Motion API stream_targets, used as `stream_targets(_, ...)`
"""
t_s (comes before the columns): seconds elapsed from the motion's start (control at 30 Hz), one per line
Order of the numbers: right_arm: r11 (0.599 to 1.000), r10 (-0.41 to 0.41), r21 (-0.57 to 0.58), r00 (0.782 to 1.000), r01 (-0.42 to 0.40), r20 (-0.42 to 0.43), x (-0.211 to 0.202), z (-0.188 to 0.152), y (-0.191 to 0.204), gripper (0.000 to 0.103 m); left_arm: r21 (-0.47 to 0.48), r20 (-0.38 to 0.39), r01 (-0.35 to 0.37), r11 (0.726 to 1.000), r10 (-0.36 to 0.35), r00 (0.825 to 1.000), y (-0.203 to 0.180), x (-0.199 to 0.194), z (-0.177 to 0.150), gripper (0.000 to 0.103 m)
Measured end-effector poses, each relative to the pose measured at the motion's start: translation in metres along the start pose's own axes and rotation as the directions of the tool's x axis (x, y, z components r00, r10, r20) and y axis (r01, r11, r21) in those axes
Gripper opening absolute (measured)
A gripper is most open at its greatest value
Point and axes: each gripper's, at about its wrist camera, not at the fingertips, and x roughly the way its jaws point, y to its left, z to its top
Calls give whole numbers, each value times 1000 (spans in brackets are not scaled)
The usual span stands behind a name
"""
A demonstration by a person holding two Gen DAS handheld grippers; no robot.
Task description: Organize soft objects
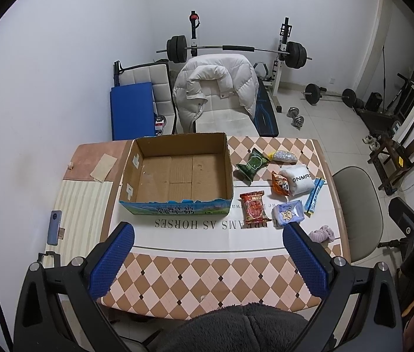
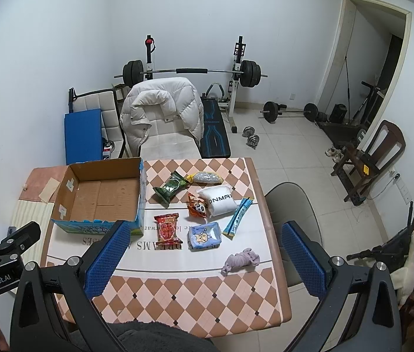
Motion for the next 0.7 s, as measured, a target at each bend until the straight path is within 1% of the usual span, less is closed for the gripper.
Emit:
stream_targets(0.53, 1000, -1, 1, 1000, 1, 4, 0, -2, 0, 103, -3, 3, -1, 1000, 1, 1000, 0, -1, -2, 103)
stream_targets(0.7, 1000, 2, -7, 1000, -2, 12, -4, 3, 2, 103, -5, 3, -1, 1000, 1, 1000, 0, -1, -2, 103)
